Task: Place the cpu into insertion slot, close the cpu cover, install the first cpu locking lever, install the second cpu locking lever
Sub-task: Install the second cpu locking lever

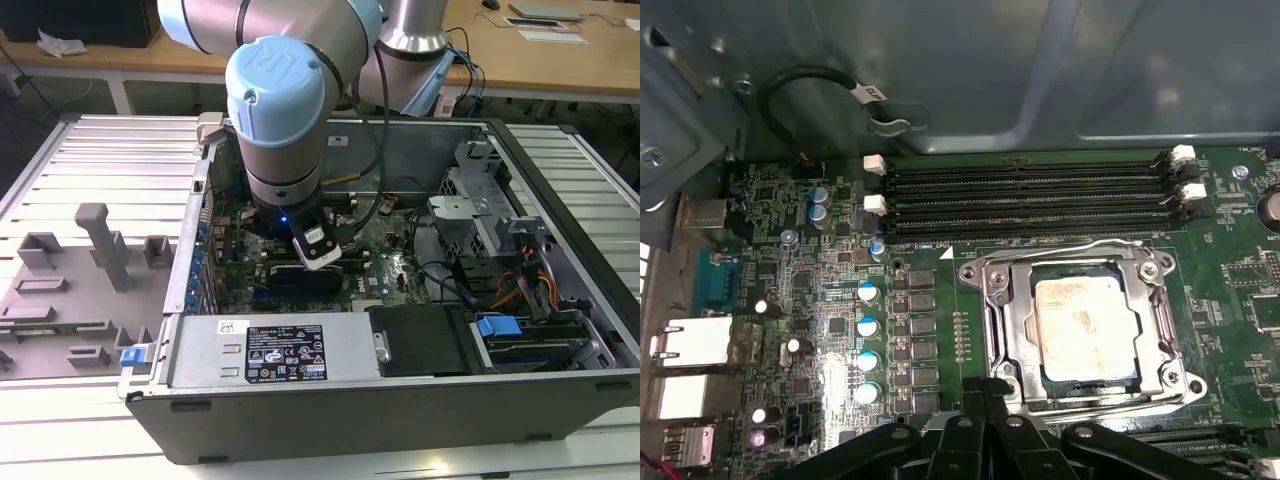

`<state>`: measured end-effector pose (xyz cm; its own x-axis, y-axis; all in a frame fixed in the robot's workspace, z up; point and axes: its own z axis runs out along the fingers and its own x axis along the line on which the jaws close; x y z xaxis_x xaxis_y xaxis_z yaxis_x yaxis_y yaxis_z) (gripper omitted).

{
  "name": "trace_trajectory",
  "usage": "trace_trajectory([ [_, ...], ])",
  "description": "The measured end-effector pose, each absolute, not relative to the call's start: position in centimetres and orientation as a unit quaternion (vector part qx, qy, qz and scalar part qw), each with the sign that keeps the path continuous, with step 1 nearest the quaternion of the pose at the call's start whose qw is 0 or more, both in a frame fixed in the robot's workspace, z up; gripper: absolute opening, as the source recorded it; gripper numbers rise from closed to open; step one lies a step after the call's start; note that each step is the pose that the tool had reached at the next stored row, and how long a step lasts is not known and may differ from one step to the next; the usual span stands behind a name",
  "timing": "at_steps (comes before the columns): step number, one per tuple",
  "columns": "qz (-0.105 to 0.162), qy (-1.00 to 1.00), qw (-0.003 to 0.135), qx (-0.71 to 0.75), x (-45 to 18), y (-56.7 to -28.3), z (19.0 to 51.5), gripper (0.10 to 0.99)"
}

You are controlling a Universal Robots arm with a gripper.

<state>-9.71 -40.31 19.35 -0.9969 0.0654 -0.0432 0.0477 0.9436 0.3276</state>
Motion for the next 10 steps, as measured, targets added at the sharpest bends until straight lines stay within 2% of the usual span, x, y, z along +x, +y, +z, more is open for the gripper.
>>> trace_trajectory([
  [6, 0.165, 0.986, 0.027, 0.029, -9.7, -40.3, 21.0, 0.106],
  [10, 0.153, 0.987, 0.027, 0.030, -9.5, -40.3, 21.4, 0.106],
])
